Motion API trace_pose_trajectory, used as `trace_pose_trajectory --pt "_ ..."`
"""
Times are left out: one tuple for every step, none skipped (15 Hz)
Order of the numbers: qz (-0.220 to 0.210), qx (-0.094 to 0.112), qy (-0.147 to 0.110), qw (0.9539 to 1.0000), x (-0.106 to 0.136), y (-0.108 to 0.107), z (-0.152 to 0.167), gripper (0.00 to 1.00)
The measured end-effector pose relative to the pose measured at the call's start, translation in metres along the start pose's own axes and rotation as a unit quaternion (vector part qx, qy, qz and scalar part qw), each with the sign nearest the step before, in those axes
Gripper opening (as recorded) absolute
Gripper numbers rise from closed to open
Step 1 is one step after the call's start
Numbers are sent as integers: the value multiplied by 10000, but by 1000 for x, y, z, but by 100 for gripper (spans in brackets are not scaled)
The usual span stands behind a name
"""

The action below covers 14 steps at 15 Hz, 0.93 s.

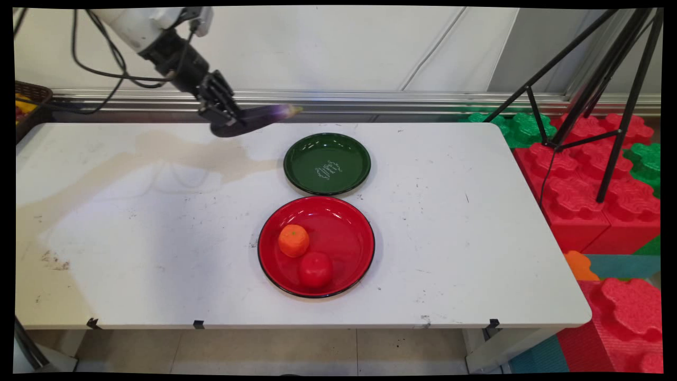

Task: Place the picked object on the table

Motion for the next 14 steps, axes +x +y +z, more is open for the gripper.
trace_pose_trajectory --pt "-49 18 -57 10000 -6 3 -6 0" --pt "-109 41 -117 9999 -13 5 -11 0" --pt "-164 63 -172 9997 -19 7 -15 0" --pt "-205 77 -215 9995 -24 8 -17 0" --pt "-264 99 -276 9992 -30 9 -19 0" --pt "-306 113 -319 9990 -35 10 -21 0" --pt "-369 132 -382 9985 -42 12 -23 0" --pt "-407 142 -428 9982 -46 13 -23 0" --pt "-462 155 -488 9976 -53 14 -23 0" --pt "-498 162 -529 9972 -57 15 -23 0" --pt "-549 167 -588 9966 -63 16 -22 0" --pt "-605 173 -656 9959 -70 17 -20 0" --pt "-654 179 -723 9951 -76 18 -18 0" --pt "-697 182 -779 9944 -81 18 -15 0"
